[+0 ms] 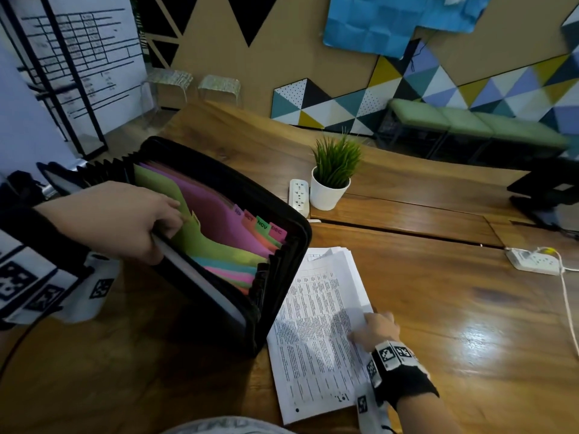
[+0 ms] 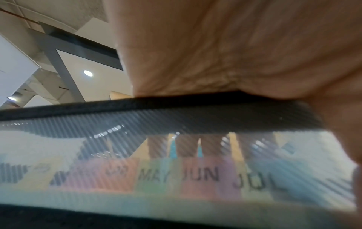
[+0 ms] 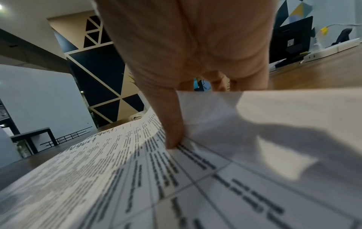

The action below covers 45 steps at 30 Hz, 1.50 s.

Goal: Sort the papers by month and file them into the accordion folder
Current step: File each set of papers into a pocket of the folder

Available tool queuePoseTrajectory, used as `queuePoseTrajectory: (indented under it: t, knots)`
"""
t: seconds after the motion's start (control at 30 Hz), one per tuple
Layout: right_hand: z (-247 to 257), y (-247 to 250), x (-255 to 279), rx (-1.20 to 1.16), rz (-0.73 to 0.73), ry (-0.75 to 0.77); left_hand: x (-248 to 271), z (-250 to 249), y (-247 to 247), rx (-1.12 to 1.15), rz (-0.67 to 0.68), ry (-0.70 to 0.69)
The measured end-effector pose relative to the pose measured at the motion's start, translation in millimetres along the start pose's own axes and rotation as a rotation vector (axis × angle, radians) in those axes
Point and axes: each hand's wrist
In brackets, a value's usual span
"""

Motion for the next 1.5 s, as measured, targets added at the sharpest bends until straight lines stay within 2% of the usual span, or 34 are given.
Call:
queuePoseTrajectory:
  t: [0.07,0.23,0.37,0.53,0.63,0.9,1.07,1.17,1.3,1.5]
  knots:
    - [0.5,-2.2,2.3,-0.043,0.006,0.007,-0.6,2.8,-3.3,-0.003,-0.029,0.011]
    - [-0.4,3.7,4.0,0.027,-0.041,-0.017,-3.5,0.1,-3.2,-0.042,-0.036,0.011]
    - [-4.2,3.6,1.5,-0.038,-0.057,0.037,-5.1,-1.9,-5.7,-0.042,-0.182,0.038]
    - [-9.7,-8.7,3.9,0.033,-0.138,0.135,-4.3,-9.2,-15.2,-0.071,-0.338,0.121]
    - [-9.5,-17.1,11.5,0.058,-0.155,0.205,-3.3,-13.9,-13.5,-0.071,-0.354,0.153]
    - [-8.4,-19.4,23.2,0.004,-0.352,0.354,1.8,-7.9,-19.8,-0.033,-0.375,0.147]
    - [-2.5,-15.6,18.3,0.090,-0.196,0.393,6.0,-9.6,-17.6,0.016,-0.346,0.156]
    - [1.7,-20.2,16.5,0.140,-0.176,0.385,8.6,-12.3,-17.1,0.024,-0.333,0.174]
    - [8.3,-19.8,11.1,0.090,-0.146,0.361,10.7,-16.4,-15.8,0.051,-0.335,0.186]
    - [36.2,14.7,-9.1,0.017,-0.077,0.273,8.3,-16.4,-13.8,0.052,-0.315,0.203]
Point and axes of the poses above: each hand's wrist, its own x-axis away from the middle knuckle, its own y-axis out of the back of the hand, z = x × y, and after that the axes turned 10 degrees about -y, right-handed
